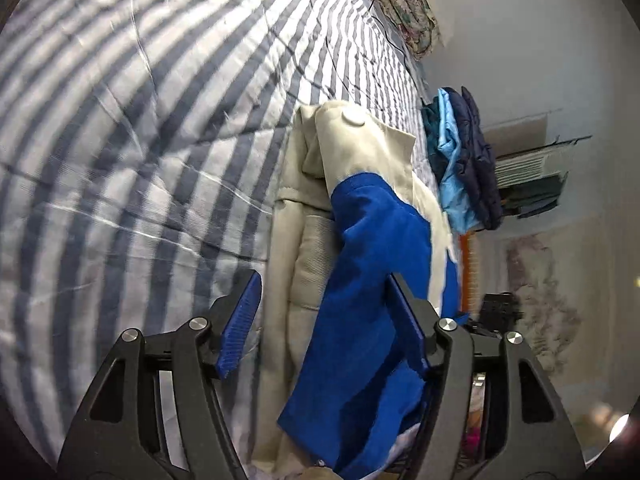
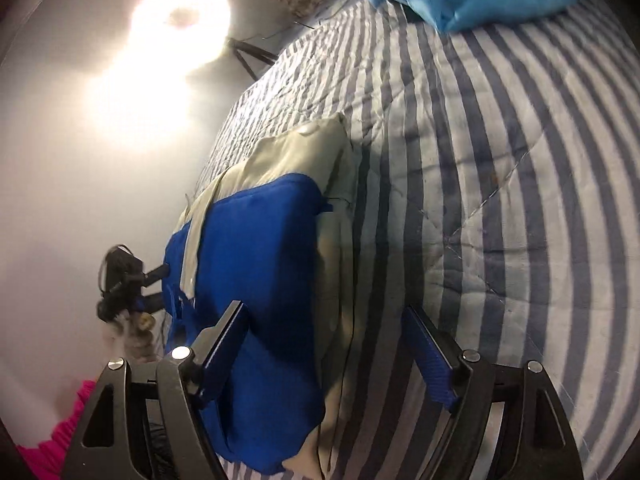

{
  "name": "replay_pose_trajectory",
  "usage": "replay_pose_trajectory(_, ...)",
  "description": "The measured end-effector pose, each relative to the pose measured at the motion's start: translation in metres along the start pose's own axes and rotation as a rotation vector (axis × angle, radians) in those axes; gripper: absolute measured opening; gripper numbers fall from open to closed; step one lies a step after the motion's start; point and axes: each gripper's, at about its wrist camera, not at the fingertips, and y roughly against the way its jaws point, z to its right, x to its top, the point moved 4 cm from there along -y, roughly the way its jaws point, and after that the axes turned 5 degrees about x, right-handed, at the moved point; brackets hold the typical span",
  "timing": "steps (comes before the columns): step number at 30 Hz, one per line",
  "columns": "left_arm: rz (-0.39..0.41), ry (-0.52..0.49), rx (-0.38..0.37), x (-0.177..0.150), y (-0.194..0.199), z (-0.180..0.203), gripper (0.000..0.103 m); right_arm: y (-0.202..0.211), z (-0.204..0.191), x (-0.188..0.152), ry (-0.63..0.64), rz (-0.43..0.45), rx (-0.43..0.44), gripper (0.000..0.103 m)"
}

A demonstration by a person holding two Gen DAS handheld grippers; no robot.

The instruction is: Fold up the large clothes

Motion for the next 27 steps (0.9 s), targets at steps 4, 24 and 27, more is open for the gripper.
replay_pose_trajectory(4,-0.005,0.007,-0.030,0.001,-0.011,-0.006,0.065,-0.008,0.003,0.008,-0.016,-0.009,0.060,0.075)
replay_pose_trajectory(24,0.090,-0.219,0.160,-0.001,-0.024,0.048,0.040,-0.064,-0.042,0.035,0.112,-0.033,-0.009,0.039)
replay_pose_trajectory(27,0.084,-0.154,0.124,0.001,-0.030,0.038,0.054,-0.066,-0.049,0.039,0.141,-0.031,-0.024,0.046)
